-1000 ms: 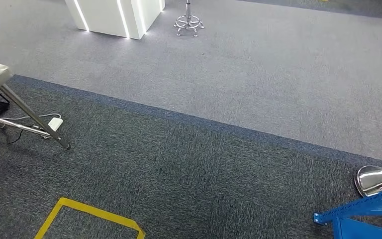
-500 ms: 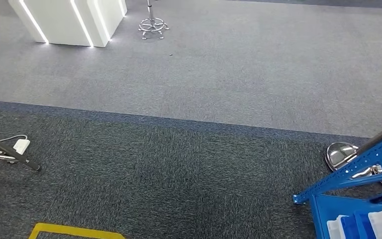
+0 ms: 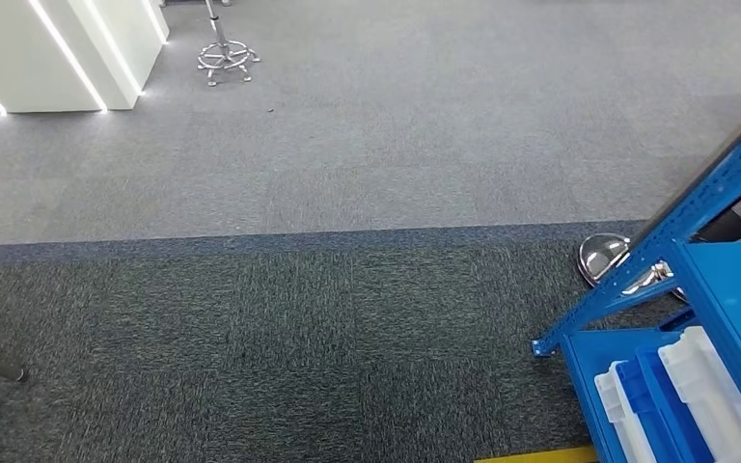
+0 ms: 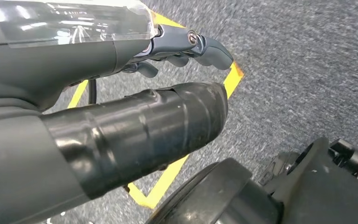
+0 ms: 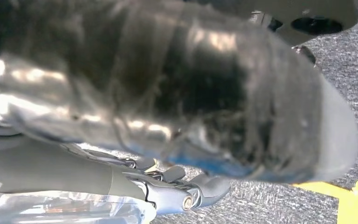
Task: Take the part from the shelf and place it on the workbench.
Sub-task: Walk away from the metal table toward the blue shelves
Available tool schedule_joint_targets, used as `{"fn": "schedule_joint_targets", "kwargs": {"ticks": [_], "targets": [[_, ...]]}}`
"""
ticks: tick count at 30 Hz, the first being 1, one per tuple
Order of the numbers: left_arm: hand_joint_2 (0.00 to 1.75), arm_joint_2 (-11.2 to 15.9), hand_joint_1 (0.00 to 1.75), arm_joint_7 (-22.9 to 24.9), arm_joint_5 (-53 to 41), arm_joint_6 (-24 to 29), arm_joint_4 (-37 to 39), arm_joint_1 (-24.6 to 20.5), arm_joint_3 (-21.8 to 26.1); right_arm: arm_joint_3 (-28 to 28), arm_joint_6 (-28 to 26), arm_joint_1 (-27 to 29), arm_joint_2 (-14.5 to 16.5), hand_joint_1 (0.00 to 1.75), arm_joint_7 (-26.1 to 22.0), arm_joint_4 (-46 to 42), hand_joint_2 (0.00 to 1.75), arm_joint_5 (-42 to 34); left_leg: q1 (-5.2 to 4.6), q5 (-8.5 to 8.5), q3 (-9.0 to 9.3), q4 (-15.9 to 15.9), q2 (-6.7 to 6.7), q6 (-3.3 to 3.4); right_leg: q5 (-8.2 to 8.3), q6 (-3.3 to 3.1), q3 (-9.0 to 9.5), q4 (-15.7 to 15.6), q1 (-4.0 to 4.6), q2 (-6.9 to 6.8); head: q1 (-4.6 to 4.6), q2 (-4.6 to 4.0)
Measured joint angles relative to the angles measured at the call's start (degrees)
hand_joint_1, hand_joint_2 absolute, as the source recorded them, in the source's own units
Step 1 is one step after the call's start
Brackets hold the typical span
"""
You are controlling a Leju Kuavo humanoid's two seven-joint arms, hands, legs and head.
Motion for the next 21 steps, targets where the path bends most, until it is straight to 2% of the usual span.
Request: {"fn": "schedule_joint_targets", "kwargs": {"ticks": [2,3,4,6,7,8,9,10,11,12,14,15,16,18,19,21], "targets": [[0.00,0.04,0.00,0.12,0.00,-0.04,0.00,-0.24,-0.03,0.10,0.01,0.06,0.00,0.00,0.03,-0.01,0.00,0.16,0.00,-0.23,0.39,0.02,0.86,-0.68,0.00,-0.80,-0.17,-0.12,0.27,1.01,-0.03,0.00],[0.00,0.06,0.00,0.15,0.00,-0.07,0.00,-0.38,-0.05,0.11,0.01,0.12,0.00,0.00,0.04,-0.01,0.00,0.19,0.14,-0.53,0.55,0.26,0.69,-1.01,0.11,-1.17,-0.15,-0.28,0.21,1.57,-0.04,0.00],[0.00,0.08,0.00,0.16,0.00,-0.10,0.00,-0.47,-0.08,0.11,0.01,0.11,0.00,0.00,0.05,-0.01,0.00,0.20,0.31,-1.34,0.34,1.19,-0.22,-1.31,0.27,-1.61,-0.12,-0.47,0.13,2.13,-0.04,0.00],[0.00,0.13,0.00,0.17,-0.01,-0.14,0.00,-0.42,-0.10,0.13,0.01,-0.01,0.00,0.00,0.05,-0.01,0.00,0.21,0.61,-4.66,-1.91,6.42,-3.18,-1.72,0.54,-2.30,-0.06,-0.75,-0.03,3.25,-0.05,0.00],[0.00,0.13,0.00,0.18,-0.01,-0.15,0.00,-0.35,-0.10,0.14,0.01,-0.07,0.00,0.00,0.05,-0.01,0.00,0.21,0.66,-6.63,-3.81,10.40,-4.32,-1.81,0.59,-2.52,-0.14,-0.75,0.05,3.85,-0.06,0.00],[0.00,0.13,0.00,0.19,-0.01,-0.16,0.00,-0.27,-0.10,0.14,0.01,-0.09,0.00,0.00,0.05,0.00,0.00,0.21,0.68,-8.06,-5.70,14.20,-4.82,-1.87,0.62,-2.61,-0.20,-0.71,0.16,4.57,-0.05,0.00],[0.00,0.13,0.00,0.19,-0.01,-0.17,0.00,-0.18,-0.10,0.15,0.02,-0.09,0.00,0.00,0.05,-0.01,0.00,0.21,0.67,-8.51,-7.02,16.66,-5.03,-1.86,0.63,-2.67,-0.22,-0.65,0.29,5.34,-0.05,0.00],[0.00,0.14,0.00,0.20,-0.01,-0.19,0.00,-0.08,-0.10,0.15,0.02,-0.06,0.00,0.00,0.05,0.00,0.00,0.21,0.67,-7.82,-7.46,17.08,-5.12,-1.77,0.64,-2.67,-0.22,-0.56,0.38,6.14,-0.05,0.00],[0.00,0.15,0.00,0.18,-0.01,-0.22,0.00,-0.02,-0.10,0.15,0.05,-0.03,0.00,0.00,0.06,0.00,0.00,0.23,0.67,-6.02,-6.82,15.19,-5.29,-1.60,0.63,-2.66,-0.20,-0.45,0.44,6.97,-0.05,0.00],[0.00,0.19,0.00,0.10,-0.01,-0.28,0.00,0.01,-0.10,0.15,0.12,-0.01,0.00,0.00,0.07,0.00,0.00,0.26,0.67,-3.62,-5.29,11.43,-5.86,-1.36,0.61,-2.64,-0.20,-0.31,0.45,7.74,-0.05,0.00],[0.00,0.34,0.00,-0.17,-0.01,-0.46,0.01,0.03,-0.10,0.18,0.31,-0.05,0.05,0.00,0.08,0.00,0.00,0.36,0.64,-0.39,-2.30,4.02,-8.31,-0.88,0.56,-2.33,-0.39,0.07,0.52,9.12,-0.04,0.00],[0.00,0.40,0.00,-0.30,-0.01,-0.54,0.01,-0.04,-0.10,0.20,0.40,-0.07,0.08,0.00,0.08,0.01,0.00,0.40,0.57,0.17,-1.54,2.01,-9.23,-0.72,0.56,-2.03,-0.56,0.19,0.47,9.66,-0.03,0.00],[0.00,0.45,0.00,-0.37,-0.01,-0.62,0.01,-0.16,-0.10,0.21,0.50,-0.05,0.10,0.00,0.09,0.01,0.00,0.44,0.45,0.10,-1.34,1.33,-9.63,-0.58,0.62,-1.62,-0.71,0.19,0.39,10.17,-0.03,0.00],[0.00,0.45,0.00,-0.46,-0.01,-0.88,0.00,-0.45,-0.10,0.21,0.67,0.13,0.11,0.00,0.15,0.03,0.00,0.50,0.44,0.51,-1.08,0.86,-8.58,-0.08,0.83,-0.84,-0.91,0.04,0.15,10.90,-0.03,0.00],[0.00,0.46,0.00,-0.54,-0.01,-1.06,0.00,-0.47,-0.10,0.21,0.72,0.22,0.11,0.00,0.19,0.03,0.00,0.52,0.51,0.85,-0.89,0.43,-7.92,0.32,0.51,-0.58,-1.15,0.45,0.20,10.28,-0.01,0.00],[0.00,0.48,0.00,-0.74,-0.01,-1.44,0.00,-0.33,-0.10,0.22,0.76,0.21,0.11,0.00,0.16,0.04,0.00,0.64,0.68,1.47,-0.68,-0.40,-6.33,1.13,-2.09,-0.25,-3.09,4.37,0.39,7.40,0.15,0.00]]}}
